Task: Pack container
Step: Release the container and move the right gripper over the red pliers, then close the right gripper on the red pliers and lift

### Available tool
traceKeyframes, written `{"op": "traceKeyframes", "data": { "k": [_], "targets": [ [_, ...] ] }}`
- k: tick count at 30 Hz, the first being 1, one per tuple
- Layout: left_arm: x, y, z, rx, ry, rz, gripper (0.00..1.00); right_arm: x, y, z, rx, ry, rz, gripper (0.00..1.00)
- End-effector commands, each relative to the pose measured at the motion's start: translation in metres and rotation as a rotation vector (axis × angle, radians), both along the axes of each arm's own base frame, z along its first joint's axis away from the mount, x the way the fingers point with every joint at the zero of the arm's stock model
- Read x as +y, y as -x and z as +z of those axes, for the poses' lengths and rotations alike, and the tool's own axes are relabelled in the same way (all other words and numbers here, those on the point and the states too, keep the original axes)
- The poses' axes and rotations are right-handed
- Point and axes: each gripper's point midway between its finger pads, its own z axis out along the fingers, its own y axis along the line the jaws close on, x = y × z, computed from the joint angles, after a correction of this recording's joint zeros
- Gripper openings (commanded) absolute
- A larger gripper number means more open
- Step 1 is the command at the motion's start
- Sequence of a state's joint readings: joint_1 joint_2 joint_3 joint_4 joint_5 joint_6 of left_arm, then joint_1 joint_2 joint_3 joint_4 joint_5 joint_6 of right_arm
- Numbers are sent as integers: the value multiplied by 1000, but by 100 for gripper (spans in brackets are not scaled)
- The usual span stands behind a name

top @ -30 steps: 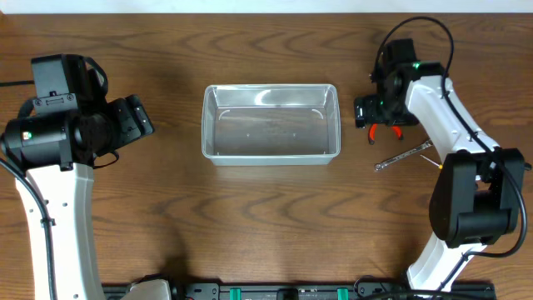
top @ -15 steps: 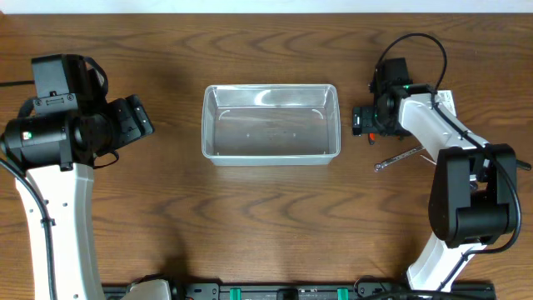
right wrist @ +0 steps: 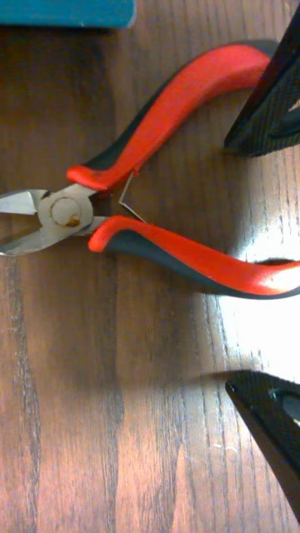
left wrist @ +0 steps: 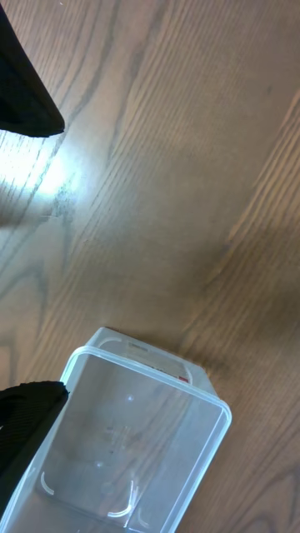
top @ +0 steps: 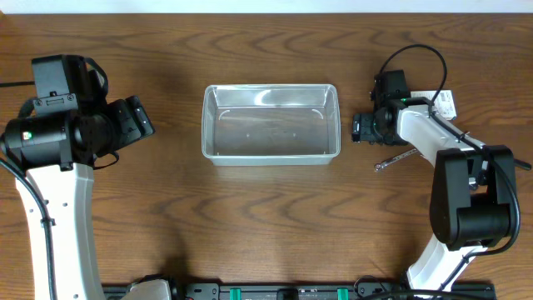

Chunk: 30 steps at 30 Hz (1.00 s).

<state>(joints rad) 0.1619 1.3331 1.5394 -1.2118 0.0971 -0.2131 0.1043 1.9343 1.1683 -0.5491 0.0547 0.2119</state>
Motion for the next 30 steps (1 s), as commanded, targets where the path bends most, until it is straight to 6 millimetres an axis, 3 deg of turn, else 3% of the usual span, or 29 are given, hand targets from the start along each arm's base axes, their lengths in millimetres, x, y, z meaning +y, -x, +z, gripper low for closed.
{"op": "traceKeyframes", "data": {
  "k": [1,14,20,30],
  "targets": [
    [2,3,-2,14,-4,14,86,-4,20,-17,65,27,-12,79],
    [1,8,-4,36,-1,14,86,-5,27,-18,93,27,-27,26],
    [1,8,-4,39,0,14,86,-5,27,-18,93,27,-26,16],
    [1,8,-4,39,0,14,86,-5,26,-18,92,27,-26,7]
  ]
}}
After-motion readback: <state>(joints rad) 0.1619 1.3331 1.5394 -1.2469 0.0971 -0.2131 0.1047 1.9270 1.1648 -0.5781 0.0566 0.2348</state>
